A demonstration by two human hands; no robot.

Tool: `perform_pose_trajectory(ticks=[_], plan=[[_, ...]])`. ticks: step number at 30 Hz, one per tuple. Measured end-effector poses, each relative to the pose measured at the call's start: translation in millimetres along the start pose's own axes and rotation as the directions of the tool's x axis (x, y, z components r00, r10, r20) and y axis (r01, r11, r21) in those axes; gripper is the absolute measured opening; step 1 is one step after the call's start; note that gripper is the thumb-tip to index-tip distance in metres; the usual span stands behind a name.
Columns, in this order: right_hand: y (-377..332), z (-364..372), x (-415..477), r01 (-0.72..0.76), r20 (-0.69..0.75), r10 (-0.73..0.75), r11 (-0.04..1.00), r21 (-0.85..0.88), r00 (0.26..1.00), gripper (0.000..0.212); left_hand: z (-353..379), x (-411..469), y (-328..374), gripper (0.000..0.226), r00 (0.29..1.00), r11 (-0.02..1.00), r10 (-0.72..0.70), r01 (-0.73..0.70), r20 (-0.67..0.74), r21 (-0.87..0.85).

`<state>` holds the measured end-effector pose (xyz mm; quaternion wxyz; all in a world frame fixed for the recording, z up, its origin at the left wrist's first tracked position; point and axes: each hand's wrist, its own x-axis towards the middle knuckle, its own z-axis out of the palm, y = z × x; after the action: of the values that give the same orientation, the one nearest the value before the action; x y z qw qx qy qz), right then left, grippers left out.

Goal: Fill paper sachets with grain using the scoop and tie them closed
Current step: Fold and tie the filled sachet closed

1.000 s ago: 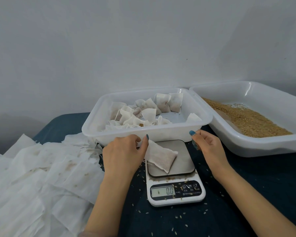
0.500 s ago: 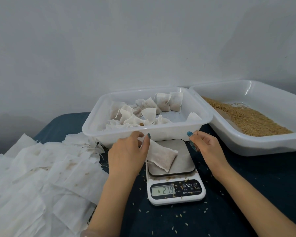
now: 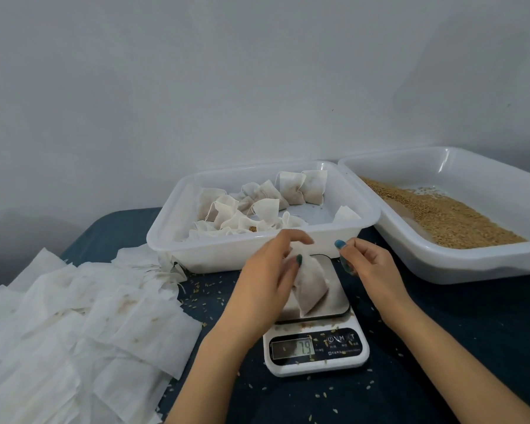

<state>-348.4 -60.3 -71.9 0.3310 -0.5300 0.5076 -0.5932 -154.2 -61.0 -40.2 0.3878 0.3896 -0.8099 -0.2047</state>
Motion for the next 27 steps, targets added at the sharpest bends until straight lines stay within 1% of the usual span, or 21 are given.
perform_pose_trajectory(ticks=[2, 4, 6, 8, 9, 11, 12, 14, 15, 16, 18, 20, 21, 22, 23, 25, 26, 27], plan=[[0.2, 0.0, 0.7, 0.007, -0.011, -0.007, 1.0, 0.007, 1.0, 0.038, 1.8, 5.4, 7.2, 0.041, 0.999, 0.991, 0.051, -0.05, 0.001, -0.125], [1.0, -0.6, 1.5, 0.014, -0.023, -0.014, 1.0, 0.004, 1.0, 0.038, 2.6, 18.1, 13.9, 0.046, 0.997, 0.987, 0.071, -0.072, -0.017, -0.146], [2.3, -2.0, 2.5, 0.01, -0.052, -0.011, 1.0, -0.002, 0.999, 0.039, 2.6, 36.5, 19.2, 0.047, 0.998, 0.984, 0.038, -0.046, -0.054, -0.17], [4.2, -3.6, 4.0, -0.013, -0.1, 0.011, 1.0, -0.017, 0.995, 0.04, 1.2, 55.7, 23.8, 0.046, 0.991, 0.979, -0.036, 0.009, -0.127, -0.204], [5.2, -4.2, 4.7, -0.032, -0.122, 0.03, 0.999, -0.017, 0.992, 0.041, 0.9, 64.3, 25.6, 0.046, 0.983, 0.981, -0.066, 0.034, -0.169, -0.189], [6.3, -4.7, 5.6, -0.059, -0.137, 0.055, 0.998, -0.027, 0.989, 0.042, 2.3, 78.8, 25.6, 0.043, 0.971, 0.99, -0.093, 0.066, -0.218, -0.127], [6.2, -4.6, 5.5, -0.062, -0.135, 0.056, 0.997, -0.036, 0.989, 0.043, 3.9, 84.9, 23.9, 0.042, 0.972, 0.99, -0.113, 0.092, -0.205, -0.108], [6.0, -4.2, 5.4, -0.055, -0.131, 0.048, 0.997, -0.049, 0.99, 0.044, 9.6, 93.4, 19.2, 0.035, 0.977, 0.98, -0.19, 0.183, -0.094, -0.08], [6.1, -4.1, 5.4, -0.05, -0.128, 0.042, 0.997, -0.054, 0.991, 0.044, 13.2, 95.5, 16.2, 0.026, 0.974, 0.974, -0.224, 0.223, -0.031, -0.024], [6.0, -3.9, 5.3, -0.045, -0.125, 0.037, 0.997, -0.058, 0.992, 0.043, 16.5, 95.9, 13.7, 0.021, 0.966, 0.964, -0.256, 0.255, 0.015, 0.071], [5.8, -3.4, 4.3, -0.036, -0.117, 0.026, 0.996, -0.084, 0.993, 0.042, 21.7, 91.4, 9.0, 0.029, 0.946, 0.901, -0.319, 0.285, 0.052, 0.327], [7.6, -4.4, 3.3, -0.045, -0.129, 0.025, 0.987, -0.156, 0.991, 0.039, 22.3, 83.5, 5.6, 0.042, 0.94, 0.778, -0.342, 0.274, 0.016, 0.566], [9.0, -6.0, 3.0, -0.073, -0.138, 0.045, 0.977, -0.202, 0.989, 0.038, 21.3, 79.0, 4.5, 0.047, 0.943, 0.731, -0.333, 0.262, -0.006, 0.631], [10.1, -7.8, 3.4, -0.12, -0.137, 0.088, 0.961, -0.248, 0.987, 0.035, 19.3, 73.7, 4.5, 0.049, 0.948, 0.71, -0.317, 0.257, -0.028, 0.656], [11.1, -9.5, 4.2, -0.179, -0.123, 0.149, 0.94, -0.29, 0.981, 0.031, 16.9, 68.1, 4.9, 0.048, 0.956, 0.71, -0.286, 0.254, -0.06, 0.657], [14.1, -12.5, 5.9, -0.283, -0.07, 0.28, 0.872, -0.399, 0.958, 0.021, 10.7, 55.4, 7.4, 0.04, 0.969, 0.731, -0.18, 0.246, -0.168, 0.637], [15.0, -13.4, 6.3, -0.3, -0.048, 0.316, 0.828, -0.473, 0.948, 0.018, 7.4, 48.3, 10.2, 0.035, 0.966, 0.754, -0.121, 0.24, -0.23, 0.612], [15.5, -13.7, 6.4, -0.294, -0.035, 0.327, 0.79, -0.538, 0.944, 0.016, 3.9, 40.8, 12.7, 0.03, 0.957, 0.772, -0.093, 0.244, -0.276, 0.587]])
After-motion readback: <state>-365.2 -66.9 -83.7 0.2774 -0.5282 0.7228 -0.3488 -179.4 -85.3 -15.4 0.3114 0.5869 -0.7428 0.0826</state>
